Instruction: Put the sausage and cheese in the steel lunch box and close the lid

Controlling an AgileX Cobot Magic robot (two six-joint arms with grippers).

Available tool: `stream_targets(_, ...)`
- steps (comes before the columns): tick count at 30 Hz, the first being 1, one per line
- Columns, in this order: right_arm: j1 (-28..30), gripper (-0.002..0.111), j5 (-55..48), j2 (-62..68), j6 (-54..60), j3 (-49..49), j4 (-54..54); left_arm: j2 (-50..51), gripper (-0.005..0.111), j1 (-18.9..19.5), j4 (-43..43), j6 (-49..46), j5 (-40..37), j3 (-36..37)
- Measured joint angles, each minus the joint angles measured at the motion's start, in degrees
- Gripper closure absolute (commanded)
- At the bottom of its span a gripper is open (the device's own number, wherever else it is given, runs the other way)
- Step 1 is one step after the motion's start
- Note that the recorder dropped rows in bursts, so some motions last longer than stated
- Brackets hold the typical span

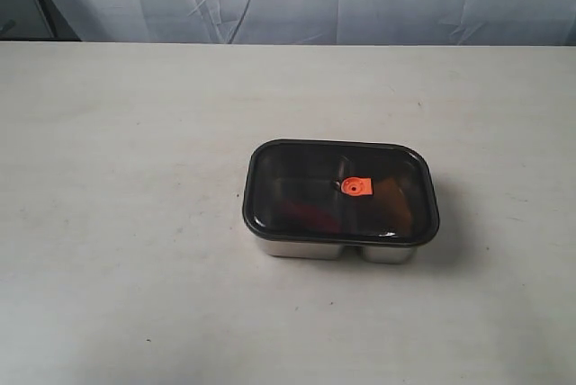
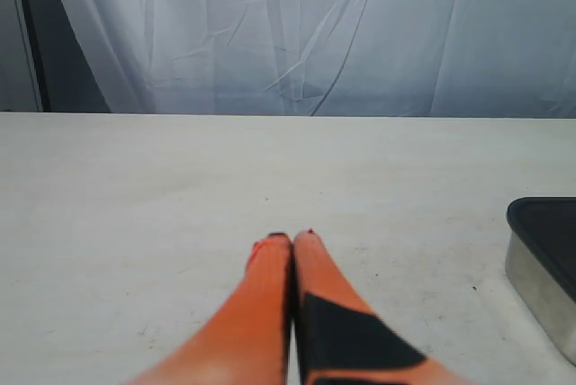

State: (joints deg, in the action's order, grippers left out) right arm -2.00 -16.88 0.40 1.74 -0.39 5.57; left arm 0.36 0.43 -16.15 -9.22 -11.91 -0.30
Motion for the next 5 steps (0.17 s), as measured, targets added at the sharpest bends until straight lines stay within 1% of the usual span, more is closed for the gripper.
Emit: stream_targets(5, 0.0, 0.109, 0.0, 0.0, 0.0, 0.0, -2.5, 0.0, 0.107, 0.0, 0.0, 0.0, 0.0, 0.0)
